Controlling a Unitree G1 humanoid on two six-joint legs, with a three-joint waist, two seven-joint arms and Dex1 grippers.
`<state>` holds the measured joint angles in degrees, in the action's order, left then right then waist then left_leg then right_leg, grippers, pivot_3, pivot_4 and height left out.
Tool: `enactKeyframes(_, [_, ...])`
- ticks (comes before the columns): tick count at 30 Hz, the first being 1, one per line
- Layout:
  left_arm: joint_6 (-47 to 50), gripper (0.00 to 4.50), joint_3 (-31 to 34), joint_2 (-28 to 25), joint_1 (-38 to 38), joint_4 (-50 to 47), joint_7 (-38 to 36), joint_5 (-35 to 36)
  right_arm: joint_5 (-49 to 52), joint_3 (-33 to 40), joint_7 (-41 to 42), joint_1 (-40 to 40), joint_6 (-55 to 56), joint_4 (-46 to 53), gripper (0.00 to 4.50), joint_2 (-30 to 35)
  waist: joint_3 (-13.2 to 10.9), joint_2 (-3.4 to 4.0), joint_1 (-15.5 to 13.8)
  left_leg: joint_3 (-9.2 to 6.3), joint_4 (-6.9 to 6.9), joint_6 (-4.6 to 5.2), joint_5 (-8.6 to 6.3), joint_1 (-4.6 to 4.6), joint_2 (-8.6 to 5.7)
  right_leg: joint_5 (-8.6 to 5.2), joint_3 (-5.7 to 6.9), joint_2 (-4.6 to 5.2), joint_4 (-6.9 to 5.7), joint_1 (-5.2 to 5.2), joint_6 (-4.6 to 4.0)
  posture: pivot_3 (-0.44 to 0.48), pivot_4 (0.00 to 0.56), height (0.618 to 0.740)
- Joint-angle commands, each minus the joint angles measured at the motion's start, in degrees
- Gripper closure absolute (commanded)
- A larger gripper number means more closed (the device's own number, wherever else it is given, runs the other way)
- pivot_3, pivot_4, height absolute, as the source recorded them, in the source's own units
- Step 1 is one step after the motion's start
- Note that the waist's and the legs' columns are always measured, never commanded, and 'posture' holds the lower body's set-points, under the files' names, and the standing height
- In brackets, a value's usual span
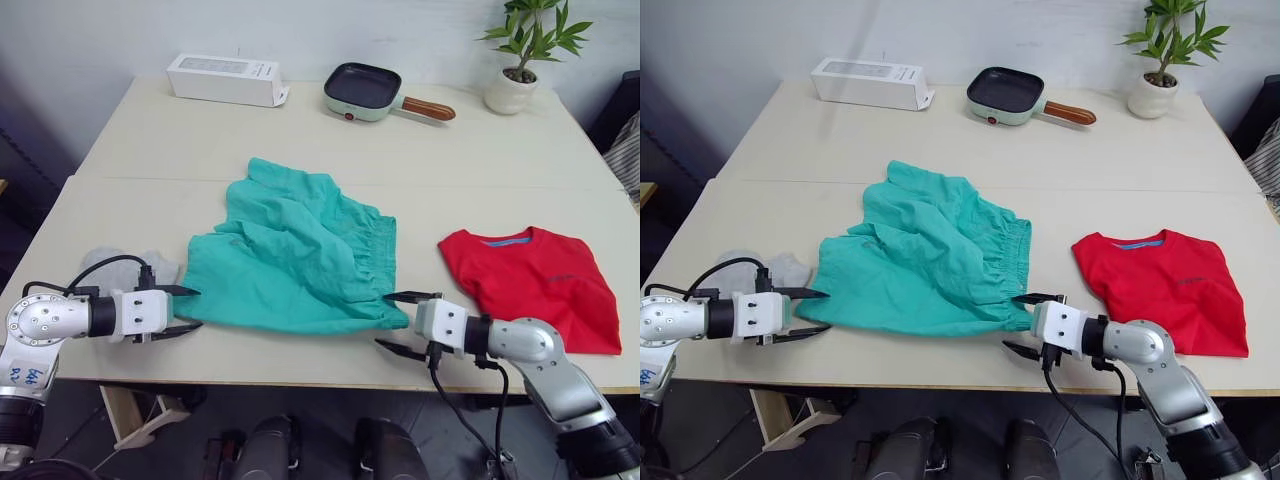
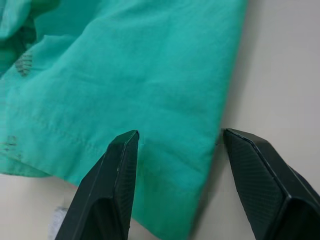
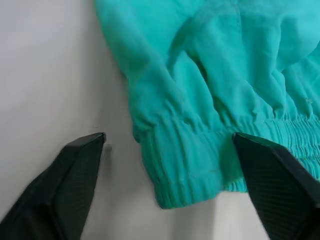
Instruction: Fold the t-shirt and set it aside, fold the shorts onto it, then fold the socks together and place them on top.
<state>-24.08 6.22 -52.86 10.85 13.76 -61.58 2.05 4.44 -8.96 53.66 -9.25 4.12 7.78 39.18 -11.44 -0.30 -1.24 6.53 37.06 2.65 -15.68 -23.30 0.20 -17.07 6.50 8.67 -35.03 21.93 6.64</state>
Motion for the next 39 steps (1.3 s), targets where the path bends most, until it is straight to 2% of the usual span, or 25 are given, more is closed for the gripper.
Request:
enactKeyframes(1, [0.2, 1.67, -2.6, 0.7, 1.1, 2.6, 2.7, -3.2, -0.1, 0.6, -1.3, -3.0, 0.8, -1.5, 1.88, -1.4, 0.0, 0.05, 0.0, 0.06, 0.01, 0.01, 0.01, 0.01, 0.01, 0.00, -0.01, -0.02, -0.06, 0.00, 0.00, 0.000, 0.150, 0.740])
enactKeyframes(4, [-0.1, 1.67, -4.3, 1.3, 2.0, 3.4, 2.9, -3.5, 0.1, 1.3, -2.8, -5.4, 0.3, -2.5, 2.98, -3.0, 0.1, 0.09, 0.0, 0.13, 0.04, 0.02, 0.06, 0.05, 0.02, 0.00, 0.04, -0.06, -0.17, 0.01, 0.00, 0.000, 0.150, 0.740])
enactKeyframes(8, [3.4, 1.67, -3.3, 2.3, 0.7, -0.2, 2.4, 1.1, 4.2, 4.6, -6.1, -7.0, -6.5, -0.5, 4.38, -5.9, 0.1, 0.16, 0.0, 0.23, 0.07, 0.05, 0.06, 0.11, 0.02, 0.00, -0.01, -0.02, -0.30, 0.04, 0.00, 0.000, 0.150, 0.740])
enactKeyframes(9, [4.5, 1.67, -2.7, 2.3, -0.3, -1.9, 1.8, 2.9, 5.8, 5.7, -7.2, -7.3, -9.1, 0.3, 4.45, -6.8, 0.1, 0.16, 0.0, 0.24, 0.07, 0.06, 0.06, 0.10, 0.02, 0.00, -0.10, 0.00, -0.33, 0.07, 0.00, 0.000, 0.150, 0.740])
enactKeyframes(15, [9.3, 1.67, -1.7, 3.0, -6.1, -11.2, 1.0, 8.0, 12.1, 9.4, -11.7, -8.0, -20.7, 6.1, 4.45, -9.6, 0.1, 0.16, 0.9, 0.26, 0.01, 0.07, -0.02, -0.03, 0.01, 0.00, -0.31, 0.01, -0.31, 0.24, 0.00, 0.000, 0.150, 0.740])
enactKeyframes(21, [7.0, 1.67, -5.4, 6.6, -2.7, -5.4, 4.8, 2.2, 16.8, 10.9, -13.7, -8.4, -28.2, 11.0, 4.45, -10.3, 0.1, 0.16, 1.1, 0.38, 0.02, 0.11, -0.02, -0.04, -0.01, 0.00, -0.24, -0.02, -0.32, 0.28, 0.00, 0.000, 0.150, 0.740])
enactKeyframes(23, [4.3, 1.67, -7.9, 6.8, -0.3, -1.5, 6.3, -2.6, 17.8, 11.1, -13.6, -8.6, -29.8, 12.0, 4.45, -9.9, 0.1, 0.16, 1.0, 0.38, 0.06, 0.15, 0.01, -0.03, -0.01, 0.02, -0.24, 0.00, -0.34, 0.28, 0.03, 0.000, 0.150, 0.740])
enactKeyframes(28, [0.8, 3.14, -11.7, 5.8, 4.1, 7.6, 10.4, -10.2, 18.0, 11.4, -11.1, -7.2, -29.2, 13.0, 4.50, -7.3, 0.5, 0.70, 0.4, 0.38, 0.02, 0.35, -0.08, 0.10, 0.01, 0.04, -0.37, 0.03, -0.35, 0.22, -0.01, 0.000, 0.150, 0.740])
enactKeyframes(32, [1.7, 4.36, -12.5, 5.7, 5.2, 9.8, 11.0, -9.2, 18.0, 11.7, -8.2, -5.8, -25.9, 12.1, 4.50, -5.3, 0.8, 0.98, 0.4, 0.40, 0.01, 0.33, -0.06, 0.14, 0.13, 0.03, -0.36, -0.07, -0.40, 0.23, -0.05, 0.000, 0.150, 0.740])
enactKeyframes(36, [4.7, 4.47, -11.2, 5.5, 3.8, 7.6, 8.6, -4.4, 15.6, 11.7, -4.6, -3.4, -19.1, 9.9, 4.50, -2.6, 0.9, 1.00, 0.7, 0.47, 0.02, 0.32, -0.05, 0.17, 0.21, 0.00, -0.33, -0.13, -0.50, 0.24, -0.11, 0.000, 0.150, 0.740])
enactKeyframes(39, [11.0, 4.47, -8.4, 3.5, -0.5, 0.9, 1.5, 5.1, 13.4, 11.6, -1.7, -1.9, -12.5, 7.0, 4.50, -0.6, 0.9, 0.94, 1.3, 0.48, 0.01, 0.31, -0.05, 0.15, 0.23, 0.00, -0.31, -0.14, -0.50, 0.27, -0.11, 0.000, 0.150, 0.740])
